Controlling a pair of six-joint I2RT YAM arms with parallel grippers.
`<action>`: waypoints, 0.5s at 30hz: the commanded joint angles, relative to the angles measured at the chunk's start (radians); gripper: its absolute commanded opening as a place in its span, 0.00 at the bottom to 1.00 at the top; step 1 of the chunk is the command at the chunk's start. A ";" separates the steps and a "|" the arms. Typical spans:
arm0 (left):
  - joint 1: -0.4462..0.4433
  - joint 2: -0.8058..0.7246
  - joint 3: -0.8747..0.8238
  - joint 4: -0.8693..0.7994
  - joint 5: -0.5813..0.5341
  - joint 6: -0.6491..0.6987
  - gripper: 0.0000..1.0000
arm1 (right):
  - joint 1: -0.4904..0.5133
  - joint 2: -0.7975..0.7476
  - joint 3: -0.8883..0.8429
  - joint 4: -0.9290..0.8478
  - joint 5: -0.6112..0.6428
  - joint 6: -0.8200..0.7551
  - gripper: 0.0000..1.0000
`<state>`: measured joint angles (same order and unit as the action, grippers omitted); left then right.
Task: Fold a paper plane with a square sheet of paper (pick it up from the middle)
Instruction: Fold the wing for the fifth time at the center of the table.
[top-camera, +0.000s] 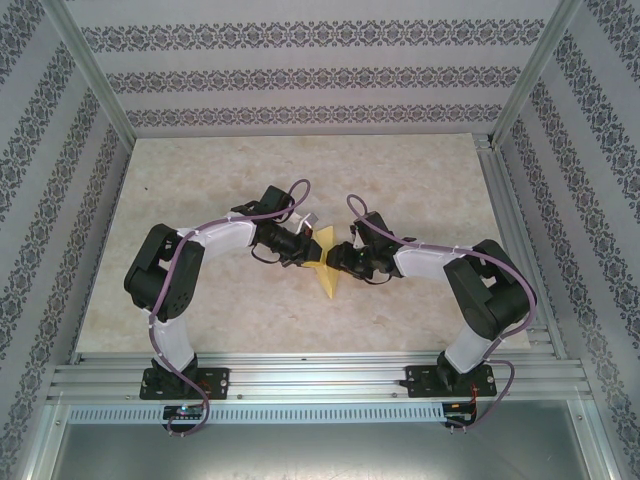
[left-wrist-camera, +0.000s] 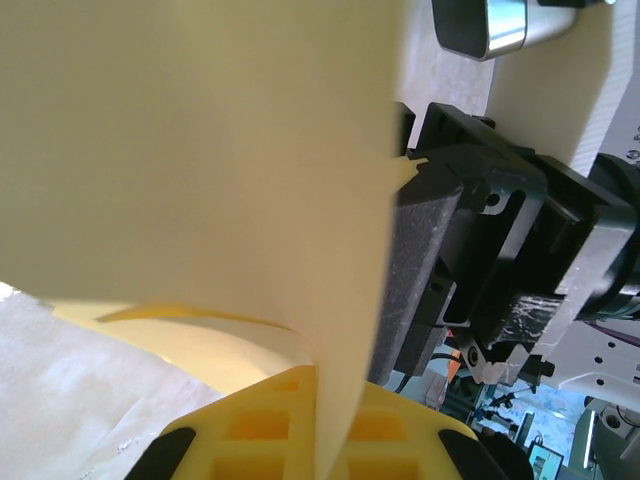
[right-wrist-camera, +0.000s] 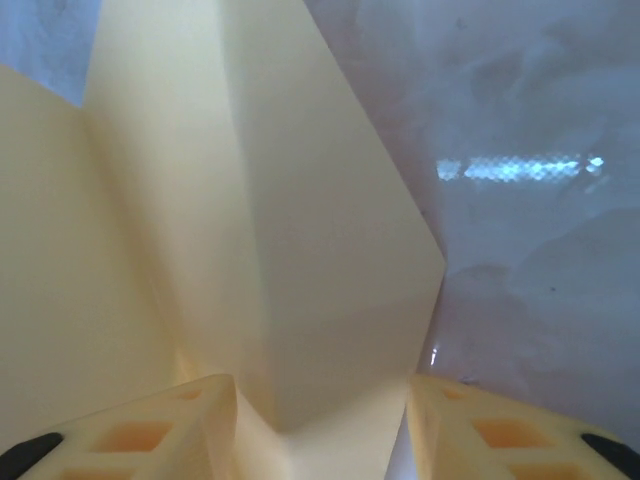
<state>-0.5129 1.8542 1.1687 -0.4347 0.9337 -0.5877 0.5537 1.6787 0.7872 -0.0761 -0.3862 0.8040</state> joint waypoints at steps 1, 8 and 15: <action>-0.007 -0.009 0.015 0.034 0.011 0.000 0.04 | -0.005 -0.036 -0.005 -0.051 0.038 -0.030 0.52; -0.006 -0.013 0.009 0.036 0.010 -0.001 0.04 | 0.012 -0.003 0.013 -0.031 0.016 -0.023 0.50; -0.006 -0.012 0.017 0.030 0.011 0.000 0.04 | 0.026 0.013 0.034 -0.020 0.016 -0.023 0.45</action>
<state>-0.5129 1.8542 1.1687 -0.4347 0.9333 -0.5877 0.5701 1.6772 0.7921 -0.1116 -0.3717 0.7898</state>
